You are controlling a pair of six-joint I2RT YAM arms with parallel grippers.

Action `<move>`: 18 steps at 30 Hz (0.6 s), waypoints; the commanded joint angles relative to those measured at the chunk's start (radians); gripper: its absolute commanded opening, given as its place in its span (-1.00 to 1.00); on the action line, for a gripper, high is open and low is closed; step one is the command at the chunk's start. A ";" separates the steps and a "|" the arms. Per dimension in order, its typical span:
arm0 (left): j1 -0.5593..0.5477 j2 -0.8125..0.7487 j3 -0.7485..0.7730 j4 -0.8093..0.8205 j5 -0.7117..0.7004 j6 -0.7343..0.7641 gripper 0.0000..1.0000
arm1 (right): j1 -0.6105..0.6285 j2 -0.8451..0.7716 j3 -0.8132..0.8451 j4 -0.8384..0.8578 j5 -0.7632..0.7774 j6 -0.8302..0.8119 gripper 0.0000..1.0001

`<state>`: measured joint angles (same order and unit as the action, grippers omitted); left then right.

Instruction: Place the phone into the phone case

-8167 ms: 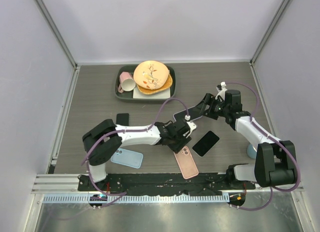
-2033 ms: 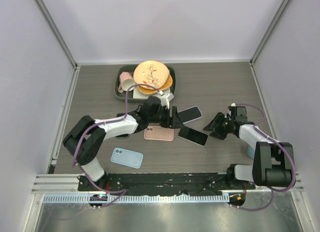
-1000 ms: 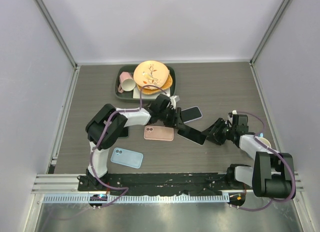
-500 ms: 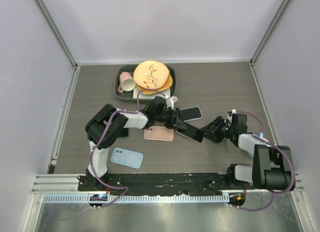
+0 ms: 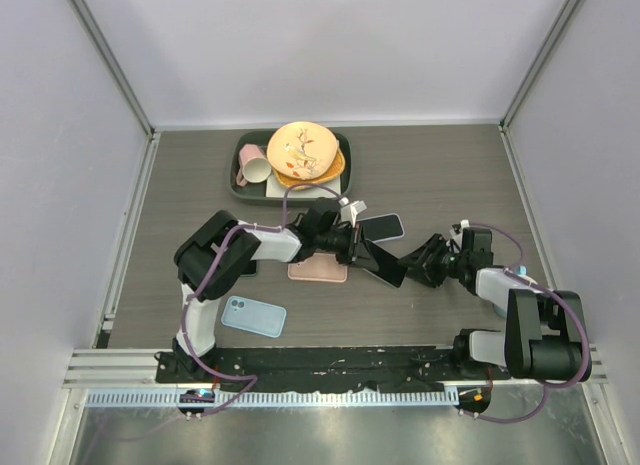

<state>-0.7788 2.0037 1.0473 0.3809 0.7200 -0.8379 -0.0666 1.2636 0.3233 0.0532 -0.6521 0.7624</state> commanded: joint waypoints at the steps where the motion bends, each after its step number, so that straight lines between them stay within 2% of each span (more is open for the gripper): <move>1: -0.008 -0.013 0.037 -0.016 0.013 0.042 -1.00 | 0.005 -0.026 0.039 0.002 -0.032 -0.021 0.05; 5: 0.001 -0.032 0.034 -0.014 -0.002 0.040 -1.00 | 0.005 -0.059 0.066 -0.027 -0.037 -0.047 0.08; 10: 0.032 -0.106 0.007 -0.007 -0.013 0.042 -1.00 | 0.005 -0.081 0.100 -0.046 -0.060 -0.083 0.19; 18: 0.133 -0.284 -0.144 0.058 -0.007 -0.001 -1.00 | 0.007 -0.073 0.183 -0.029 -0.144 -0.094 0.32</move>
<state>-0.7013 1.8549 0.9611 0.3424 0.6891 -0.8082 -0.0666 1.2057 0.4362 -0.0017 -0.7357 0.6968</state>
